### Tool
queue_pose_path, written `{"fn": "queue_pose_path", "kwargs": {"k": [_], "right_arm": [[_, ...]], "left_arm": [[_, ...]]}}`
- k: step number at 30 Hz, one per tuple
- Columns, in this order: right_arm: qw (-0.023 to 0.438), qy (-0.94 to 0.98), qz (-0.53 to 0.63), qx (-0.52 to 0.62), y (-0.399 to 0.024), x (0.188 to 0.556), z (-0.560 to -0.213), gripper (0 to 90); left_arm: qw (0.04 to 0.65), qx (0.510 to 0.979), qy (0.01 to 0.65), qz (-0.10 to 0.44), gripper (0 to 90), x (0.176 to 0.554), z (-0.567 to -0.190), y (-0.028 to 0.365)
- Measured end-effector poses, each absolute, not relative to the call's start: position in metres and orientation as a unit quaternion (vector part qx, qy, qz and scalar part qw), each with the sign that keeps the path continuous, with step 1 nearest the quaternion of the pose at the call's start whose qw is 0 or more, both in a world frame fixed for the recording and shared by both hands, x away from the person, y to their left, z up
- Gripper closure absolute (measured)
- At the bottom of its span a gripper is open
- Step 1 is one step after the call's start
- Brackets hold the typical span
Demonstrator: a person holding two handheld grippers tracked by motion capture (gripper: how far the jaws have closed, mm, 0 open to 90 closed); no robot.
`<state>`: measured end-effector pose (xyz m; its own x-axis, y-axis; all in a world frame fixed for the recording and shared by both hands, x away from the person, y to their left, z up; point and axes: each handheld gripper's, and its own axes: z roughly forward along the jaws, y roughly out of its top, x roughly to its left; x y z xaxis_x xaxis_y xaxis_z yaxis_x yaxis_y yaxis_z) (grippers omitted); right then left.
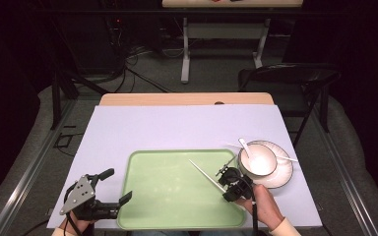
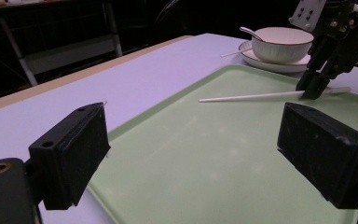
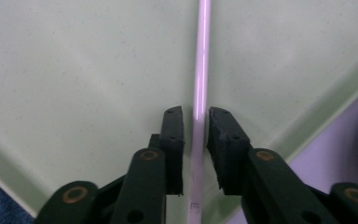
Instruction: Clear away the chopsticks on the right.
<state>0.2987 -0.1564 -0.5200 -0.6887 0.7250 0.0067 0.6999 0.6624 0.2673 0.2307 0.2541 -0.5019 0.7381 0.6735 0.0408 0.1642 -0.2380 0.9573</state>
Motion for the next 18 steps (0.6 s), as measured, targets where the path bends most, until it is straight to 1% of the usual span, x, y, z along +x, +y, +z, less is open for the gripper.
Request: {"fn": "queue_pose_path", "kwargs": {"k": [5,8,10,11,12,15,16,18], "right_arm": [[0.041,0.913,0.125,0.386,-0.155,0.296,-0.522,80.6],[0.042,0.915,0.123,0.382,-0.153,0.295,-0.522,79.8],[0.052,0.914,0.125,0.382,-0.155,0.295,-0.520,74.9],[0.054,0.915,0.125,0.381,-0.156,0.295,-0.519,70.3],[0.054,0.915,0.125,0.381,-0.156,0.295,-0.519,70.3],[0.063,0.917,0.142,0.366,-0.161,0.293,-0.510,55.7],[0.068,0.917,0.151,0.363,-0.164,0.292,-0.506,49.3],[0.088,0.917,0.169,0.351,-0.171,0.290,-0.496,40.8]], "left_arm": [[0.551,0.752,0.278,0.232,8.6,0.230,-0.502,0.254],[0.552,0.752,0.278,0.232,8.6,0.230,-0.502,0.254],[0.552,0.752,0.277,0.232,8.6,0.230,-0.502,0.254],[0.552,0.752,0.277,0.232,8.6,0.230,-0.502,0.254],[0.552,0.751,0.278,0.232,8.6,0.230,-0.502,0.254],[0.551,0.752,0.277,0.232,8.6,0.230,-0.502,0.254],[0.551,0.752,0.277,0.232,8.6,0.230,-0.502,0.254],[0.551,0.752,0.278,0.232,8.6,0.230,-0.502,0.254]]}}
